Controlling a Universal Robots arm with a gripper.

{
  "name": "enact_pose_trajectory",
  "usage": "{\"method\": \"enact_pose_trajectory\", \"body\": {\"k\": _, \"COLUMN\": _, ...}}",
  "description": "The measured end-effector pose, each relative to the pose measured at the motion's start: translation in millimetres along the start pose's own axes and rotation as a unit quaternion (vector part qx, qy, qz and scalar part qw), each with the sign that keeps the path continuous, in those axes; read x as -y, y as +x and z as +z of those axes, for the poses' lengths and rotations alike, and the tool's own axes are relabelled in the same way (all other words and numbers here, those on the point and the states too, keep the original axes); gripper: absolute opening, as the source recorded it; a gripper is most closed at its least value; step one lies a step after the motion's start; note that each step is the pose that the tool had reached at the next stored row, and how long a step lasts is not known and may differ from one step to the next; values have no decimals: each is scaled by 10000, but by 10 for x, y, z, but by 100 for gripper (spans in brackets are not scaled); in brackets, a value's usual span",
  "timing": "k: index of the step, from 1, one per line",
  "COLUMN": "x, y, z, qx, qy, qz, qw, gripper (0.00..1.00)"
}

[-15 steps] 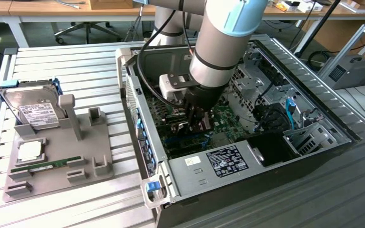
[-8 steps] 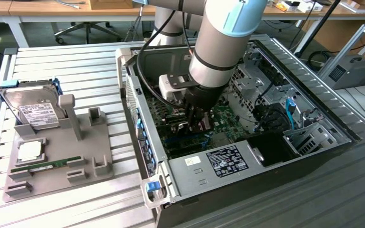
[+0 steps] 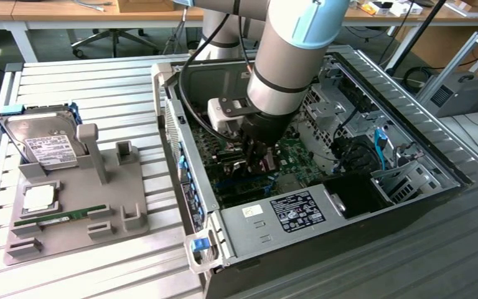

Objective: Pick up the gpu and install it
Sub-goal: 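Insert the gpu into the slot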

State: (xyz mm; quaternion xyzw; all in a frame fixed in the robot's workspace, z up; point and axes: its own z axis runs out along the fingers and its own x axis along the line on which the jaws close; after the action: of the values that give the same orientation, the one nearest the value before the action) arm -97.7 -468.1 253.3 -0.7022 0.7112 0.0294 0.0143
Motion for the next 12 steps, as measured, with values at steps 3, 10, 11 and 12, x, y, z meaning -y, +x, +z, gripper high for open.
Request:
{"method": "enact_pose_trajectory", "body": {"k": 3, "x": -1, "y": 0, "z": 2, "qx": -1, "qy": 0, "qz": 0, "qw": 10000, "gripper": 27}}
{"method": "enact_pose_trajectory", "body": {"k": 10, "x": -3, "y": 1, "z": 13, "qx": -1, "qy": -1, "qz": 0, "qw": 10000, "gripper": 27}}
{"method": "enact_pose_trajectory", "body": {"k": 11, "x": -3, "y": 1, "z": 14, "qx": -1, "qy": -1, "qz": 0, "qw": 10000, "gripper": 27}}
{"method": "enact_pose_trajectory", "body": {"k": 12, "x": -3, "y": 1, "z": 15, "qx": -1, "qy": 0, "qz": 0, "qw": 10000, "gripper": 27}}
